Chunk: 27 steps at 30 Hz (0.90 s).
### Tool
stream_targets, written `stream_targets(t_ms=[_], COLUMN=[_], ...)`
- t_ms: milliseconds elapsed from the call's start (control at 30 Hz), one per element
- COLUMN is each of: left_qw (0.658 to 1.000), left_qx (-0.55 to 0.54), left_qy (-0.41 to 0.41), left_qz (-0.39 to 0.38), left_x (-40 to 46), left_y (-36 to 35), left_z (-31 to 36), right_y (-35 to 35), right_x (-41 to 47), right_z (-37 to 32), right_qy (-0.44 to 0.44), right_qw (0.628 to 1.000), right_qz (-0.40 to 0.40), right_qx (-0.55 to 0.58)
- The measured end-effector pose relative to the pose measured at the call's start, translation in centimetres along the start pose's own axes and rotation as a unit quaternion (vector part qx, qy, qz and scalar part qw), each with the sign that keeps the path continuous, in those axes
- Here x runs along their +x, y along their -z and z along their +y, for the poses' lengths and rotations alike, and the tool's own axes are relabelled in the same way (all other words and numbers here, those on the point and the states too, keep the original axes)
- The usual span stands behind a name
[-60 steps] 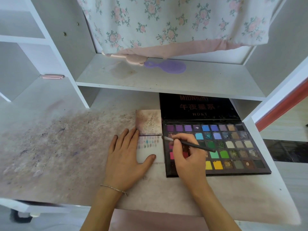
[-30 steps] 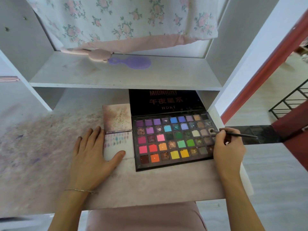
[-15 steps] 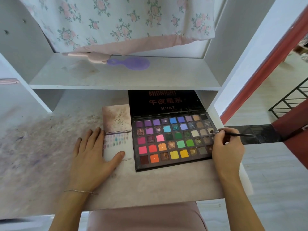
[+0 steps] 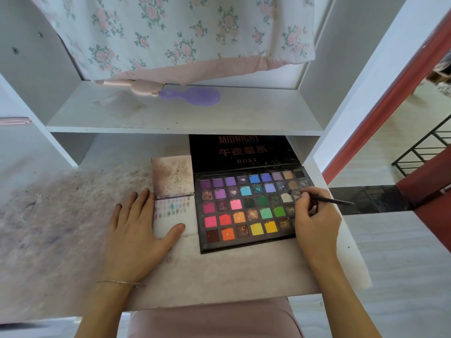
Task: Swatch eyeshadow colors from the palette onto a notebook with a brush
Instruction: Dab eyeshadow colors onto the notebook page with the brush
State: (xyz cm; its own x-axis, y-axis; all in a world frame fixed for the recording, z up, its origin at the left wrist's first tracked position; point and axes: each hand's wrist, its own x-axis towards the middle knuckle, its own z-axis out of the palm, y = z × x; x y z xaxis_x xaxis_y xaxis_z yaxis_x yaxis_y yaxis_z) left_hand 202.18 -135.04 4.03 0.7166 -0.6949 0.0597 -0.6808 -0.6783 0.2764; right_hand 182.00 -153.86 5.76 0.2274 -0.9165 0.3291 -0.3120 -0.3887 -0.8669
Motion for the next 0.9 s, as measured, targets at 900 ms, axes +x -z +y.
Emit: stream_targets(t_ms=[900], left_qw=[0.999], left_qx=[0.024], left_qy=[-0.002], left_qz=[0.023], left_x=[-0.1], left_y=[-0.3], left_z=[-0.1], right_y=[-9.2], right_x=[-5.3], right_z=[-5.6], right_qy=[0.083], right_qw=[0.971], right_qz=[-0.224], right_qx=[-0.023])
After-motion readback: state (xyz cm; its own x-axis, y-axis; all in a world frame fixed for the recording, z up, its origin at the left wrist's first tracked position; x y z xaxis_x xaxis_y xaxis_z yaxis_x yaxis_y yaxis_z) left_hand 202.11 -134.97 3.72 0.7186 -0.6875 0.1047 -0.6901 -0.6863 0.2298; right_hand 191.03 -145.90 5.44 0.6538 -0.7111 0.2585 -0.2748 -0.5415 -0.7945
